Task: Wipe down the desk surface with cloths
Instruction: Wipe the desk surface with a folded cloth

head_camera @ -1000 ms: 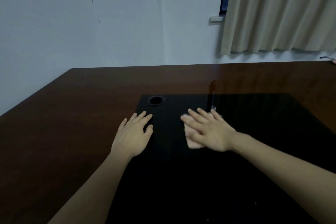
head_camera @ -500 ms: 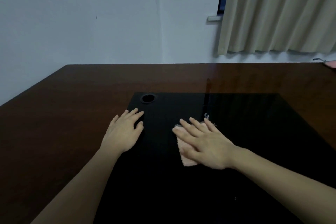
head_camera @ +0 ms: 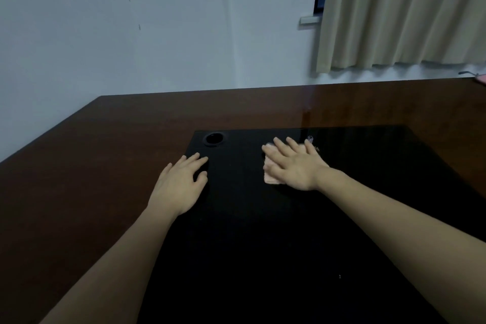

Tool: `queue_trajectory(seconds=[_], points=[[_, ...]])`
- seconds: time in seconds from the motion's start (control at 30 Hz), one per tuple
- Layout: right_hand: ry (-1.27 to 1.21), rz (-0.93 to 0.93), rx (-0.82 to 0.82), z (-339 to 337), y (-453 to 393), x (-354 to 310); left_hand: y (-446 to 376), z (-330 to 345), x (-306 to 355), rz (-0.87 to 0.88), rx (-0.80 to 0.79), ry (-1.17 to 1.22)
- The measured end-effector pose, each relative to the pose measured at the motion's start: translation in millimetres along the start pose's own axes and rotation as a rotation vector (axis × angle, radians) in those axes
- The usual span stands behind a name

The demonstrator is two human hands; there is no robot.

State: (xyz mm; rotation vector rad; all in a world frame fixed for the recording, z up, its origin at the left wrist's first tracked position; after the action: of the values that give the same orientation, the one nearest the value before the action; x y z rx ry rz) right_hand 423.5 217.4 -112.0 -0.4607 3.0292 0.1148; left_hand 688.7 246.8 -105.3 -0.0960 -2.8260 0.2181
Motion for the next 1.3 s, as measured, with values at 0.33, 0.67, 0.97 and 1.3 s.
queue_trajectory(seconds=[0.33,0.67,0.97,1.3], points=[[-0.007,-0.28,-0.058,-1,83,-32,-1,0,0,0.008,-0.007,-0.038],[0.0,0.06,0.002,-5,-17,11,-1,0,0,0.01,0.012,-0.026],[-0.011,-0.291,-0.045,1,85,-24,-4,-11,22,0.066,0.007,-0.023],[0.002,0.117,0.0,-9,9,73,-11,25,110,0.076,-0.069,0.09]])
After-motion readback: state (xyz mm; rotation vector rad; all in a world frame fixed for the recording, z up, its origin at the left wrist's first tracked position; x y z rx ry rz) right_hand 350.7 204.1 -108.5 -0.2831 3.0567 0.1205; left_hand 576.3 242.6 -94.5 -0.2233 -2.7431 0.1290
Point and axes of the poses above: each hand's wrist, its own y-axis away from the middle knuckle, its own z-axis out of the palm, x = y × z, the point moved 5 cm from there along -y, towards the middle knuckle, and after that the axes turned 8 degrees about x, right-handed, at the moved point
